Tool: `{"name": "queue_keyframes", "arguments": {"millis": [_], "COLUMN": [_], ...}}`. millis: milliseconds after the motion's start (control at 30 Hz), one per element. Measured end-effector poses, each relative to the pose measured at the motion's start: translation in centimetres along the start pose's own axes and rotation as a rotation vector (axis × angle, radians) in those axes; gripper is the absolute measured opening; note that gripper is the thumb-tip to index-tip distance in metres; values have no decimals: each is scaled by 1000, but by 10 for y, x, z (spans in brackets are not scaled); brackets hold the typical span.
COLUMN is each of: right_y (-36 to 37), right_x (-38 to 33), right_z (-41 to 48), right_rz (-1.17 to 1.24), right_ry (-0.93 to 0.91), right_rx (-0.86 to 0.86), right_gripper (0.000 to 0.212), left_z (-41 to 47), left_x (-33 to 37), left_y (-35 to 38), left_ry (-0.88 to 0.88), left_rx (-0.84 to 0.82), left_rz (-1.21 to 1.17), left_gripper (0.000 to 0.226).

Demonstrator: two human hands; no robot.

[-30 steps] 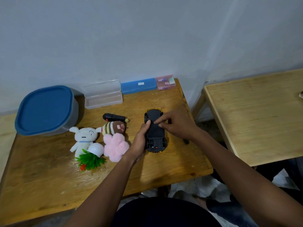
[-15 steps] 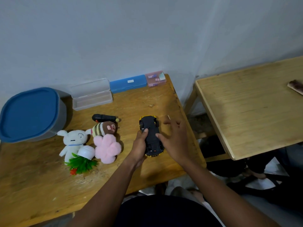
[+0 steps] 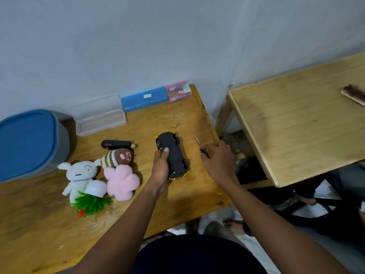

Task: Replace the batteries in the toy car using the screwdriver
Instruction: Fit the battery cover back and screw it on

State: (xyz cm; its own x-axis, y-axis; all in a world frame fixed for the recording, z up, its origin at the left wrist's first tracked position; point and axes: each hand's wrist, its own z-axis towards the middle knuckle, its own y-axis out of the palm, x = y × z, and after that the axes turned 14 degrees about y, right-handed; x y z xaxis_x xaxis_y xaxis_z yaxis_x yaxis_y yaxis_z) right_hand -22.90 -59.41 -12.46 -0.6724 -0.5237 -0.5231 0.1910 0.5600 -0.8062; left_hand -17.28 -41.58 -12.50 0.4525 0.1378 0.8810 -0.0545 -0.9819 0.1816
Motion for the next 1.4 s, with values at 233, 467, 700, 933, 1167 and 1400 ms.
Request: {"name": "queue_keyframes", "arguments": {"millis": [233,467,700,933,1167,1400], "right_y": [11,17,21,25,15,26], "right_x": [-8,-9,-10,-11,-28,-43], "right_z": [17,21,23,25,5,-10], "right_rz": [-237,-307,-314,-273,70,122], "right_ry": [-162,-183,-192,-217,-230,-435], "right_rx": [69,134,125,118,116,48], "right_gripper": [15,12,13,16,12,12], "left_z": [4,4,4,1,-4,-6], "left_x": [0,1,2,5,8,7], "left_y": [-4,-8,-11,-10,-9,-9], "left_ry": [-38,-60,-72,-98,-91,-50], "left_rx": [-43,-74,-100,-109,-125,-136], "left_rz": [35,63,50,7,-29,11], "left_gripper": [41,38,29,31,37,38]}}
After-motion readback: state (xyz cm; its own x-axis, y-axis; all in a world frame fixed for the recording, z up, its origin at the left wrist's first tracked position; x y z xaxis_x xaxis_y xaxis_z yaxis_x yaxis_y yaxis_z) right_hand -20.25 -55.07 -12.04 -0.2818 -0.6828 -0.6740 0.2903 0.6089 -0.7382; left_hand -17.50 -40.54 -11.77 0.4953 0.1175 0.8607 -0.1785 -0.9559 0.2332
